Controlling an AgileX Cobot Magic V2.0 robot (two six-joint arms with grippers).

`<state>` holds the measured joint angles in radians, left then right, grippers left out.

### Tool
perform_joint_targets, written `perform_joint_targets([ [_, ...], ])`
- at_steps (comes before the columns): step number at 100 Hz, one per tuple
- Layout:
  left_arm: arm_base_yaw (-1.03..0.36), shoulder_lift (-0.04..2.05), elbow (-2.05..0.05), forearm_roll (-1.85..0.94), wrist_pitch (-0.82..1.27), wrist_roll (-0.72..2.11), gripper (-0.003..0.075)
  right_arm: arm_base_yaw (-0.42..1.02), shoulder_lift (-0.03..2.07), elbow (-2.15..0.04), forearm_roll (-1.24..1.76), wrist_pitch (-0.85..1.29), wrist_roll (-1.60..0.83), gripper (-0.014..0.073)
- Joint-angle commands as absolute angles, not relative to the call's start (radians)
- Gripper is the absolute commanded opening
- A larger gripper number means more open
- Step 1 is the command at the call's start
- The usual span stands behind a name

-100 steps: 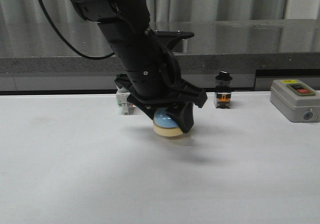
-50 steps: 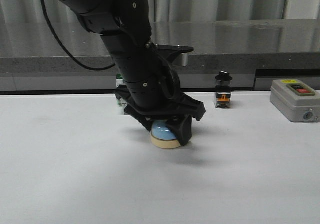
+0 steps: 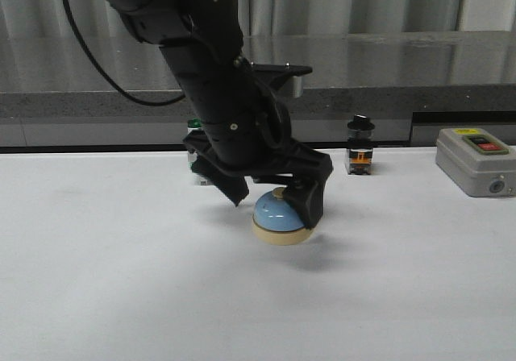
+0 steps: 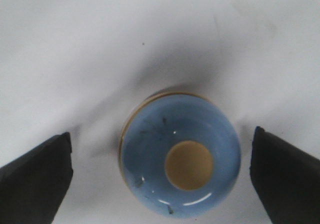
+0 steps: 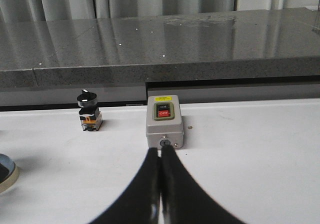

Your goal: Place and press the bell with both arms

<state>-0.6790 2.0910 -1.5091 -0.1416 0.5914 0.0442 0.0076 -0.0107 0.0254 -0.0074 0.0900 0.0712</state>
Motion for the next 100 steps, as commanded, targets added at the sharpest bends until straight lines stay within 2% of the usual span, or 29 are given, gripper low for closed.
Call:
perform_joint_targets([
  [1,-0.685,1.976,-1.538,-0.161,0.568,0.044,0.0689,0.003,-0.029,0.012,-0.011,0.006,0.067,-0.006],
  [26,-0.672,1.82,-1.531,-0.163,0.547,0.042,0.0689,0.003,-0.029,0.012,-0.011,0.006,0.067,-0.006],
  [45,-0.6,1.678,-1.468,-0.163,0.505,0.034,0.0689,0.003,-0.029,0.012,-0.011,0.006,0.067,-0.006],
  [85,-0.29,1.297,-1.057,-0.216,0.317,0.033,0.0689,0.003,-0.029,0.012,-0.011,0.006,0.067,-0.006],
  [100,-0.216,1.15,-0.899,-0.236,0.266,0.033,0.0689,0.003,-0.029,0.012,-0.011,0.006,0.067,-0.006],
])
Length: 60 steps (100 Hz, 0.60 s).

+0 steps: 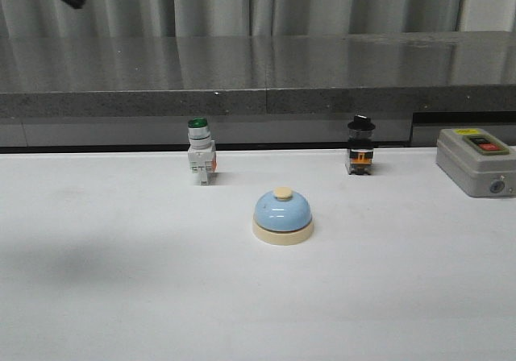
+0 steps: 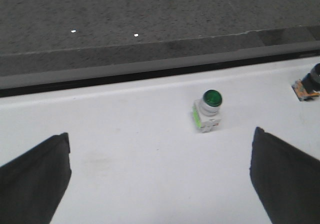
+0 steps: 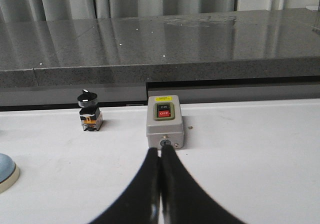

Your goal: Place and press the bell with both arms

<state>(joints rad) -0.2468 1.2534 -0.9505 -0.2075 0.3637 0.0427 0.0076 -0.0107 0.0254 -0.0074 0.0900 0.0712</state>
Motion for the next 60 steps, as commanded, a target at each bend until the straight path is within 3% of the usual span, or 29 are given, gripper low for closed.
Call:
perform_joint_targets([
  [1,-0.214,1.136,-0.891,-0.236,0.261,0.033,0.0689,0.003,-0.029,0.012,-0.011,0.006,0.067,-0.006],
  [40,-0.202,0.725,-0.583,-0.236,0.186,0.033,0.0685,0.003,-0.029,0.012,-0.011,0.006,0.067,-0.006],
  [60,-0.202,0.563,-0.511,-0.236,0.19,0.033,0.0562,0.003,-0.029,0.012,-0.011,0.006,0.067,-0.006],
])
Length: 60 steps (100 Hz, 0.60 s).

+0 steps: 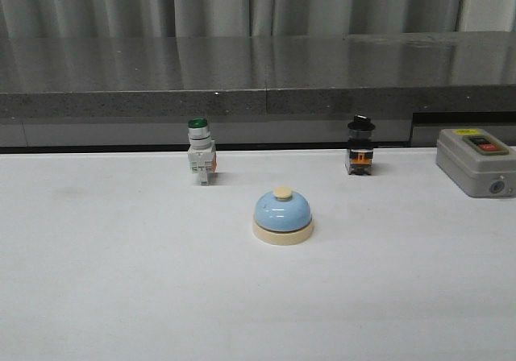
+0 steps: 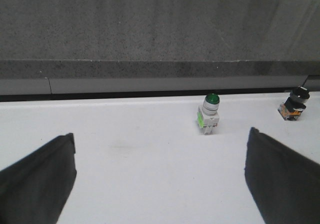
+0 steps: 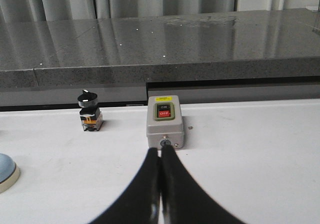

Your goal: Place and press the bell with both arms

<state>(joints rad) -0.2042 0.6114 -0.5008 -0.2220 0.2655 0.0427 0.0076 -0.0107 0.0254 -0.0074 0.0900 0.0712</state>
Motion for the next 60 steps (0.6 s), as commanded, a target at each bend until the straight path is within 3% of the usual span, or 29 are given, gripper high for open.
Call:
perform_joint_targets([
  [1,-0.202,0.56,-0.511,-0.236,0.19,0.033,0.0555,0.003,-0.029,0.012,-0.011,0.006,0.067,-0.006],
  [13,-0.202,0.532,-0.509,-0.236,0.19,0.033,0.0397,0.003,-0.029,0.012,-0.011,0.006,0.067,-0.006],
  [36,-0.202,0.532,-0.509,-0.236,0.19,0.033,-0.002,0.003,-0.029,0.012,-0.011,0.006,0.067,-0.006],
  [60,-0.202,0.532,-0.509,-0.236,0.19,0.034,-0.002,0.003,-0.029,0.012,-0.011,0.006,0.067,-0.006],
])
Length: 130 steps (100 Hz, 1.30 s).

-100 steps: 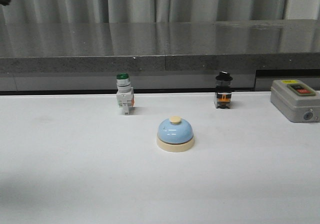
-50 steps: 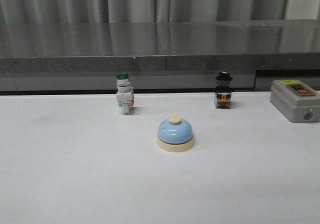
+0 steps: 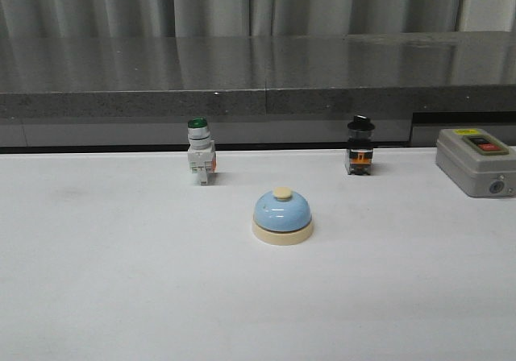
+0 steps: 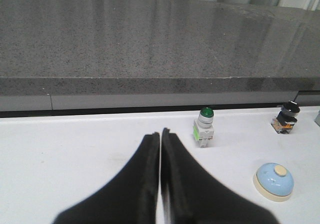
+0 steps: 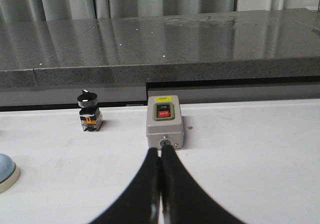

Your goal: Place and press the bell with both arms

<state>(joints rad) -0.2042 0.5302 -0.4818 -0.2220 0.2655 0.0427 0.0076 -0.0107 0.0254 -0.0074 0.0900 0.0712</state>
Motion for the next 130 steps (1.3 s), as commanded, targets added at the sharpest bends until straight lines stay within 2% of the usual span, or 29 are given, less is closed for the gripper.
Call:
perform_joint_targets([
  [1,-0.202,0.532,-0.509,-0.236,0.19,0.034,-0.002,0.003,-0.029,0.012,-0.011,0.006,0.067,-0.006],
  [52,-0.202,0.532,-0.509,-0.234,0.19,0.034,-0.002,0.003,-0.029,0.012,-0.011,0.006,0.067,-0.006],
  [72,-0.202,0.507,-0.481,-0.126,0.185,0.034,-0.002,0.003,-0.029,0.012,-0.011,0.006,0.067,-0.006],
  [101,-0.198,0.308,-0.299,-0.077,0.053,0.034,-0.002,0.003,-0.029,0.012,-0.011,0.006,0.067,-0.006],
  [130,-0.085,0.063,-0.079,-0.077,0.036,0.033,-0.002,0.003,-0.029,0.012,-0.011,0.006,0.067,-0.006],
])
